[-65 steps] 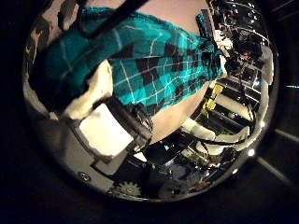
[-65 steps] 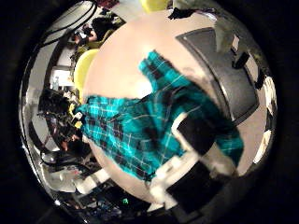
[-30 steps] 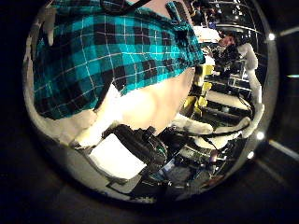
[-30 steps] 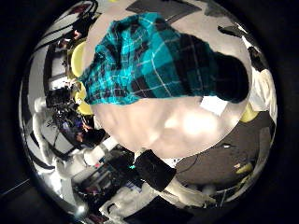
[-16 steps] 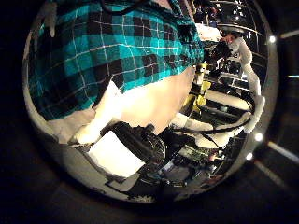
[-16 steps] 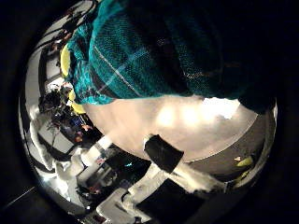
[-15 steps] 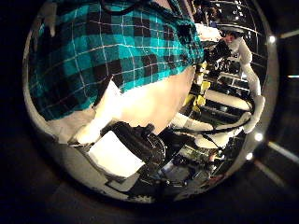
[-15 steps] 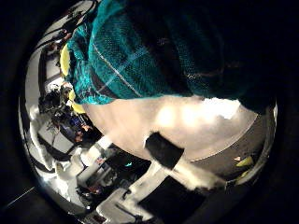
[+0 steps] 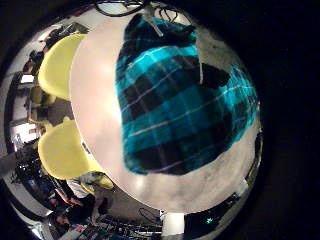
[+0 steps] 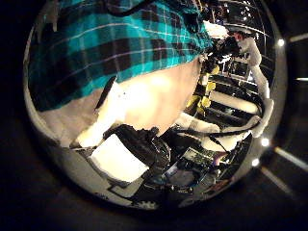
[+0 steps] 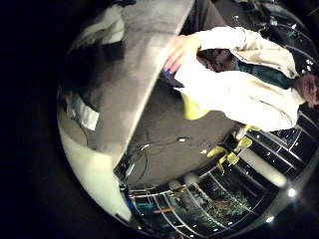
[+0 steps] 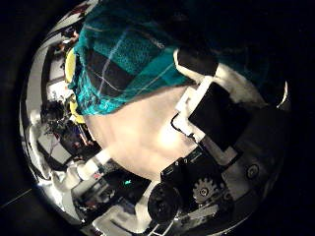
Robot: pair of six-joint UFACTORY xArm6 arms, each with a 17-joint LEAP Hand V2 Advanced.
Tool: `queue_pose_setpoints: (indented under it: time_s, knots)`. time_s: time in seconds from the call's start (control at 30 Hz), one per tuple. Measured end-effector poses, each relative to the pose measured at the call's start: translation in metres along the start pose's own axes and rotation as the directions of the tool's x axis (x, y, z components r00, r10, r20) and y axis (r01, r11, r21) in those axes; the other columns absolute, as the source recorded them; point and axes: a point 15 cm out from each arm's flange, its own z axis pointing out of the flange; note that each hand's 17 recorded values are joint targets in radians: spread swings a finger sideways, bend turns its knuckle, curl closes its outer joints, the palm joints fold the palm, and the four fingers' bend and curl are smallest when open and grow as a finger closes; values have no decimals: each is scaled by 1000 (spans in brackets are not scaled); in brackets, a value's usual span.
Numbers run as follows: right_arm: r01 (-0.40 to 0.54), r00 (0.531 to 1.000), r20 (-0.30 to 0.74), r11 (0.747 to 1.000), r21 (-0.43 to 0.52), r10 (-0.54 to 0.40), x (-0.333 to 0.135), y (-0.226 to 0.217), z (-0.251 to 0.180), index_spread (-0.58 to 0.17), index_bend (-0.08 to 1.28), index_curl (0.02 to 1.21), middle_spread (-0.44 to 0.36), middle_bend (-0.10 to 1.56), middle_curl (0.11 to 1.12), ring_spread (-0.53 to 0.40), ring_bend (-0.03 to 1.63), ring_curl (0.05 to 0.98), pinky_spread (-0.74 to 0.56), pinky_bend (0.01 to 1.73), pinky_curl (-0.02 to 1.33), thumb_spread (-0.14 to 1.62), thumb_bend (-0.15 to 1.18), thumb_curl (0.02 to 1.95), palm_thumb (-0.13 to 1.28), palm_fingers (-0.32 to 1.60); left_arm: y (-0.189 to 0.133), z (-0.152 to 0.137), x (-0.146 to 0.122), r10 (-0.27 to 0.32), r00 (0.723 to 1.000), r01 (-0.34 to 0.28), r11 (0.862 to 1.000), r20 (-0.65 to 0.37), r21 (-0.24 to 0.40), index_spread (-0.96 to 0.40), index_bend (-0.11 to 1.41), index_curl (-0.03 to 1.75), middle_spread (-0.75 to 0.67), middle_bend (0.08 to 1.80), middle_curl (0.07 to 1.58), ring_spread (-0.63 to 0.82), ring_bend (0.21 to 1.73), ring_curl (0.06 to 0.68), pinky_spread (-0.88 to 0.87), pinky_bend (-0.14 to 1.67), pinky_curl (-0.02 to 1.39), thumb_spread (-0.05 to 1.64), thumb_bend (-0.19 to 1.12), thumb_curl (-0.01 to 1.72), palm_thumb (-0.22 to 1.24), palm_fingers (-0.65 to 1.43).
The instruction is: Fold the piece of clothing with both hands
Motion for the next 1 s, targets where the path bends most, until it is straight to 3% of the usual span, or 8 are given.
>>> queue_pose_setpoints:
  time_s: [0.37, 0.6, 0.8, 1.0]
  knots:
    - [-51, 998, -33, 998, 31, 52, 38, 16, -21, -397, 1008, 868, -175, 1338, 843, -255, 1464, 720, -175, 1362, 834, 1117, 79, 662, 989, 871, -1, 25, 4, -6, 1000, 6, 1000, 4, -20, -61, 179, 424, 4, 257, 480, -79, 809, 340, -141, 451, 734, 1207, -16, 353, 544, 247]
    - [-52, 998, -42, 996, 71, 55, 30, 34, -64, -393, 1037, 923, -171, 1380, 863, -251, 1501, 760, -174, 1364, 931, 1124, 48, 707, 993, 830, 13, -11, 7, 21, 1000, -21, 1000, -12, 21, -69, 178, 412, -12, 249, 472, -102, 805, 332, -160, 469, 725, 1208, -16, 353, 544, 293]
    - [83, 993, -99, 987, 139, -69, -42, 32, -130, -386, 1074, 949, -169, 1397, 871, -250, 1502, 782, -175, 1354, 1002, 1116, 36, 745, 1022, 833, 43, -59, -11, 22, 999, -19, 998, -39, 57, -113, 198, 430, -46, 242, 472, -131, 779, 323, -217, 479, 723, 1206, -16, 353, 542, 355]
    - [257, 960, -164, 947, 192, -227, -159, 30, -193, -373, 1089, 954, -167, 1395, 872, -251, 1490, 797, -175, 1355, 1051, 1100, 17, 777, 1035, 858, 70, -93, -50, -37, 999, 40, 991, -24, 126, -147, 200, 447, -71, 228, 471, -166, 764, 318, -263, 480, 721, 1198, -20, 353, 539, 397]
